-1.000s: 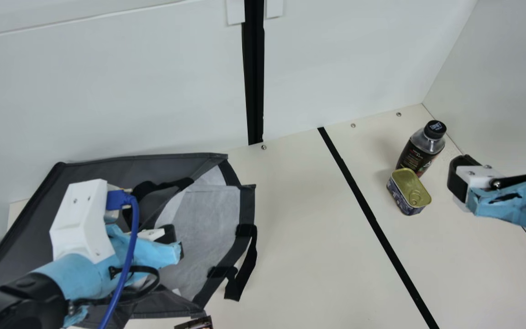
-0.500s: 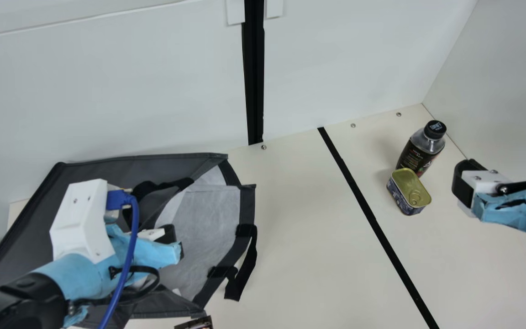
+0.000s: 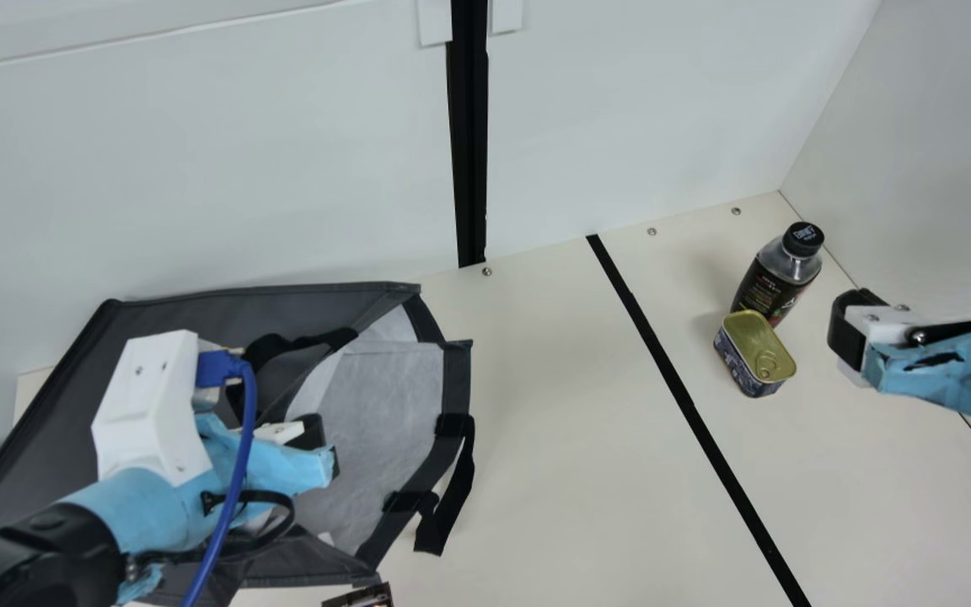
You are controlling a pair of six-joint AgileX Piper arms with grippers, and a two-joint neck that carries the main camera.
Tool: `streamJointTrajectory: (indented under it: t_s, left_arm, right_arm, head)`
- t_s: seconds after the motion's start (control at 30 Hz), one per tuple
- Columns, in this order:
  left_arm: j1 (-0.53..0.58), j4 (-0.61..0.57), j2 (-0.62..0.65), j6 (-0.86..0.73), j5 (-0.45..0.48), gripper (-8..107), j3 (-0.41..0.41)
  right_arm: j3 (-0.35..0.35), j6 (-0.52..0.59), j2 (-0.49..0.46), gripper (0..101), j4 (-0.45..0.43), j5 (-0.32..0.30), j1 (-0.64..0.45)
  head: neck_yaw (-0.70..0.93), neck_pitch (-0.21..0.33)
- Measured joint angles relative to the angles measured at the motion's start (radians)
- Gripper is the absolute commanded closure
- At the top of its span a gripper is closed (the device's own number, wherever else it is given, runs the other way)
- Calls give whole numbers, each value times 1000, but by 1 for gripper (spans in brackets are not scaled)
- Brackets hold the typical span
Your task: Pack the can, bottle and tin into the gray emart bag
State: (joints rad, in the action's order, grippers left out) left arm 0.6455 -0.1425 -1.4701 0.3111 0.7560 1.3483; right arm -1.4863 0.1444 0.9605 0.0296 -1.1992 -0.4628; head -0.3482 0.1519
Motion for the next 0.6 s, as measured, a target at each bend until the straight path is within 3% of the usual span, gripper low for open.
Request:
streamJointTrajectory:
  t_s: [0.6]
  left_arm:
    - [0, 0, 0, 0, 0, 89, 0]
  right_arm:
    - [21, 16, 90, 11, -4, 76, -29]
  head:
    - [0, 0]
